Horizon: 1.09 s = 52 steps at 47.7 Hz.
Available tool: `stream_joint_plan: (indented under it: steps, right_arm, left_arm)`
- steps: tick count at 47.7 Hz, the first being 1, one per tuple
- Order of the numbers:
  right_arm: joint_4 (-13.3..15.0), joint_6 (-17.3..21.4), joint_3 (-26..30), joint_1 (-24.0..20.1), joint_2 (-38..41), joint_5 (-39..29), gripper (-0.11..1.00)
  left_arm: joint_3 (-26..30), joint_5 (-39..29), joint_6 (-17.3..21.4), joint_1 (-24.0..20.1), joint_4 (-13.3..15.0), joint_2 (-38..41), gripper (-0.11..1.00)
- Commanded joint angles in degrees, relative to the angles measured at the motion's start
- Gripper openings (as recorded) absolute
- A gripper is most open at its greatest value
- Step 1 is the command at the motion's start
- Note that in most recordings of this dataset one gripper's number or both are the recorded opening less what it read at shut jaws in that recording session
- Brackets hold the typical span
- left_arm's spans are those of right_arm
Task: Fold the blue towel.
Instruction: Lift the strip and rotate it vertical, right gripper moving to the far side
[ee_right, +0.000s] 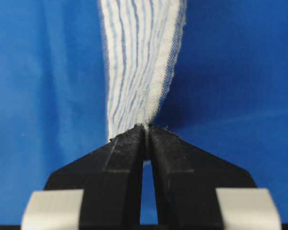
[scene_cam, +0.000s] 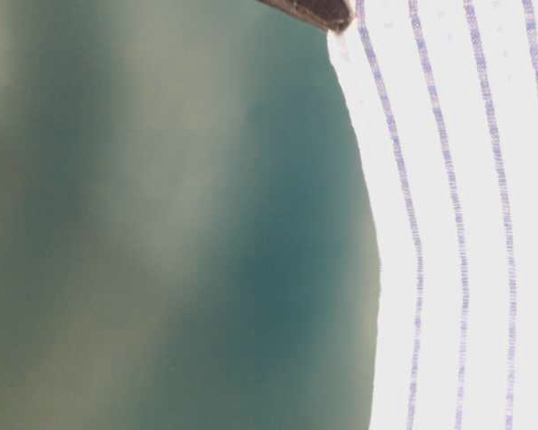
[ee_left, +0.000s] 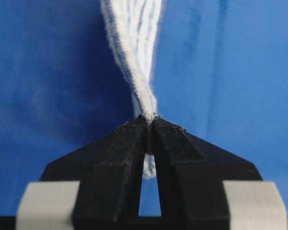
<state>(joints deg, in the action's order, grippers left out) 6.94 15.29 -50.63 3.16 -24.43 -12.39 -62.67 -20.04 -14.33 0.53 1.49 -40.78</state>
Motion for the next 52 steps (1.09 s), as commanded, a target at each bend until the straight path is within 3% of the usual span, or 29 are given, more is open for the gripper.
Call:
stream_joint_plan:
  steps: [1,11,23,37,52]
  right_arm:
    - [0.7,0.18,2.29,2.72,0.88,0.88,0.05]
    - [4.13,0.09,6.59,11.07,5.89,0.97,0.05]
    - [9.76,-0.09,13.71,19.16,12.39,0.97,0.05]
    - [14.68,-0.26,22.68,23.73,19.16,1.67,0.05]
    - [15.82,-0.62,27.16,25.22,22.15,1.76,0.05]
  left_arm:
    - [2.11,3.16,0.09,1.49,0.09,2.29,0.02]
    - [5.45,11.34,0.26,7.38,0.09,9.93,0.02]
    - [11.51,16.26,0.88,10.63,0.09,18.54,0.02]
    - [22.32,17.23,4.75,11.07,0.0,29.18,0.02]
    - [28.56,17.49,6.94,11.51,0.0,34.37,0.02]
